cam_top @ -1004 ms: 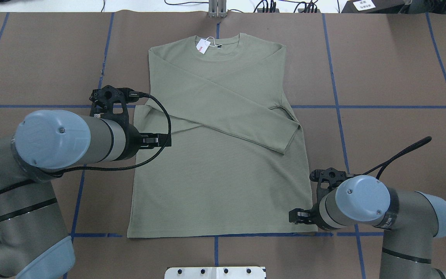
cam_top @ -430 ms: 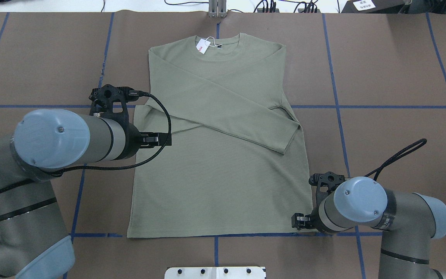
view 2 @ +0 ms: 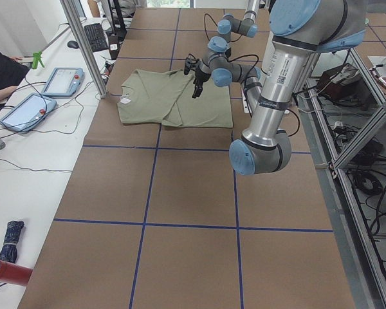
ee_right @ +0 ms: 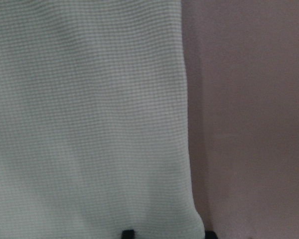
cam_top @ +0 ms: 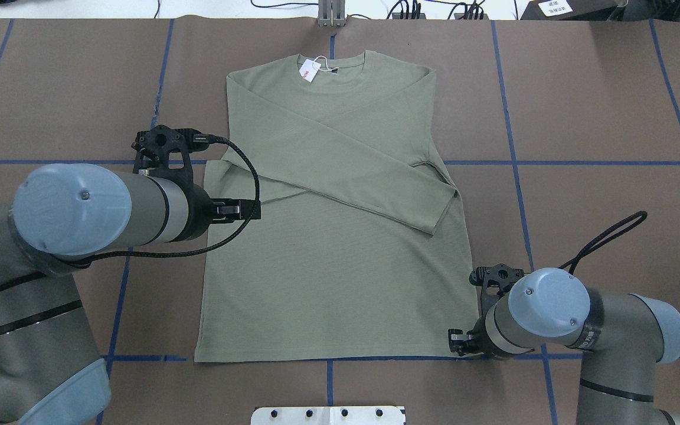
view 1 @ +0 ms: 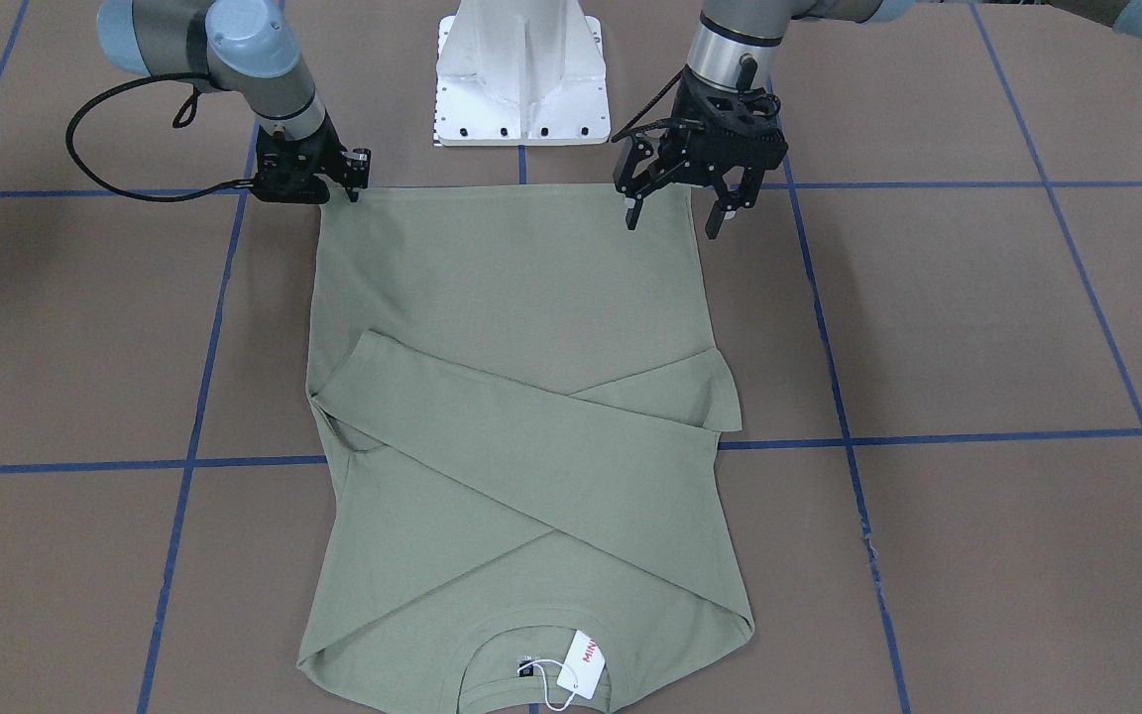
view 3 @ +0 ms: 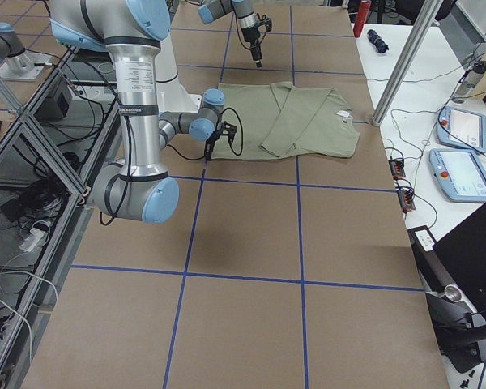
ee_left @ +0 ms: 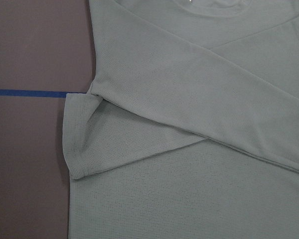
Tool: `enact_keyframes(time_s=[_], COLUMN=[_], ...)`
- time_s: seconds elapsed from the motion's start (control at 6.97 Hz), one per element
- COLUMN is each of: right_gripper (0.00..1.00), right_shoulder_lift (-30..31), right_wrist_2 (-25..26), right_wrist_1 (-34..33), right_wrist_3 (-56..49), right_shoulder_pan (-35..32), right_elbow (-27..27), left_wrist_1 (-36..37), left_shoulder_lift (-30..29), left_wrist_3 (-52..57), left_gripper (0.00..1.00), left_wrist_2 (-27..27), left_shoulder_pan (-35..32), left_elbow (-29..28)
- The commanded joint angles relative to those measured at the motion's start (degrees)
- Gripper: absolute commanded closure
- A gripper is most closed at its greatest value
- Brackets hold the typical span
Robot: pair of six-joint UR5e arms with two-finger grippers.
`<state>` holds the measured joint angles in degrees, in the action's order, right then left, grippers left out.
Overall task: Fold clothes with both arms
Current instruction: 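Move both grippers to the shirt's side edges near the hem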
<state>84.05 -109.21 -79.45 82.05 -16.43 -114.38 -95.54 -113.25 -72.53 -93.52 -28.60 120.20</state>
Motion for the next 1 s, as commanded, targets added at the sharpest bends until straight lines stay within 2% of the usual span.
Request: enact_keyframes(time_s=[0.0,0.14,0.57,0.86], right_gripper=[0.92,1.00,1.00,1.00], right_shoulder_lift=[0.2,0.1,-0.5,-0.6], right_wrist_2=[0.0,0.0,-0.2,0.6], right_wrist_1=[0.0,0.0,0.0,0.0], right_wrist_3=[0.0,0.0,0.6,0.9], right_shoulder_pan=[-0.1,-0.1,-0.1,-0.2], right_elbow=[-0.2,-0.5,-0.8,-3.6], left_wrist_1=[0.0,0.0,0.0,0.0], left_shoulder_lift=[0.1,0.1,0.1,1.5], left_wrist_3=[-0.1,-0.1,0.0,-1.5], left_gripper=[0.01,0.01,0.01,0.01], left_wrist_2=[0.0,0.0,0.0,-0.5], left_shoulder_pan=[-0.1,-0.1,-0.6,-0.4], left_elbow=[0.2,0.2,0.1,0.1])
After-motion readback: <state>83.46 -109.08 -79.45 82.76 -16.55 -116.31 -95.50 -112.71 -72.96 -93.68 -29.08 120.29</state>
